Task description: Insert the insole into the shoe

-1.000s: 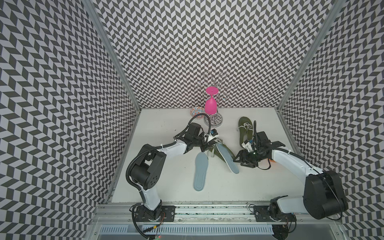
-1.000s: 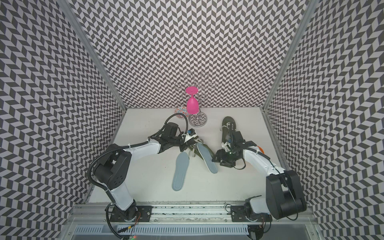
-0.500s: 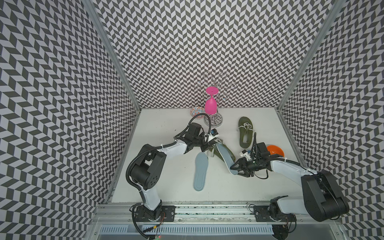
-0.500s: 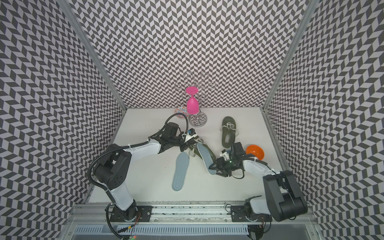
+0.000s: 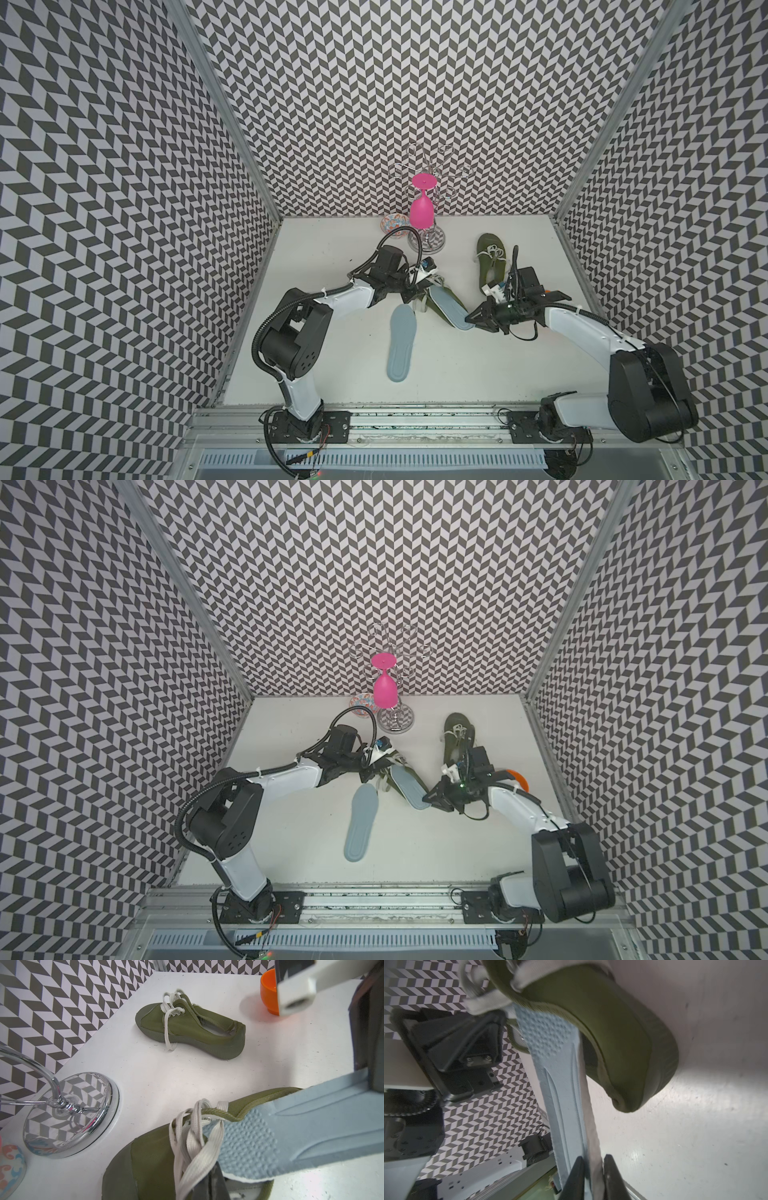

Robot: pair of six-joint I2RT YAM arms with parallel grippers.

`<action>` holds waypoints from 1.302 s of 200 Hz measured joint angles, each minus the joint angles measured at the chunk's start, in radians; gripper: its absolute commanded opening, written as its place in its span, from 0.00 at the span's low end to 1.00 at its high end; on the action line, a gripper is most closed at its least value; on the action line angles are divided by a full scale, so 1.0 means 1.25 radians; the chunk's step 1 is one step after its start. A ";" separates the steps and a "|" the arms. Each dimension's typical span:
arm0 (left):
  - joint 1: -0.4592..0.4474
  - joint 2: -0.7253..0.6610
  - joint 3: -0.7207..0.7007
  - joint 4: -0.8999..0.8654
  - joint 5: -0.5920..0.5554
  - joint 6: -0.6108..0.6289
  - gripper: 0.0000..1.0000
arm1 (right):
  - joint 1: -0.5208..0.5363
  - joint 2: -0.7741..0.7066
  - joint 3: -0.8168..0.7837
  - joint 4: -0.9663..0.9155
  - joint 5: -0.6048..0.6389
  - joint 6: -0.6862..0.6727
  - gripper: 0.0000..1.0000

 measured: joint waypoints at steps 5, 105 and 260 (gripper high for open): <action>-0.001 0.000 0.000 0.000 -0.001 0.001 0.00 | 0.000 0.001 0.020 -0.015 0.015 -0.012 0.18; -0.020 0.000 0.000 0.015 -0.020 -0.024 0.00 | 0.005 0.056 0.061 -0.080 0.128 -0.088 0.15; -0.052 0.000 0.013 -0.002 -0.079 -0.142 0.00 | 0.095 0.068 0.123 -0.015 0.246 -0.065 0.14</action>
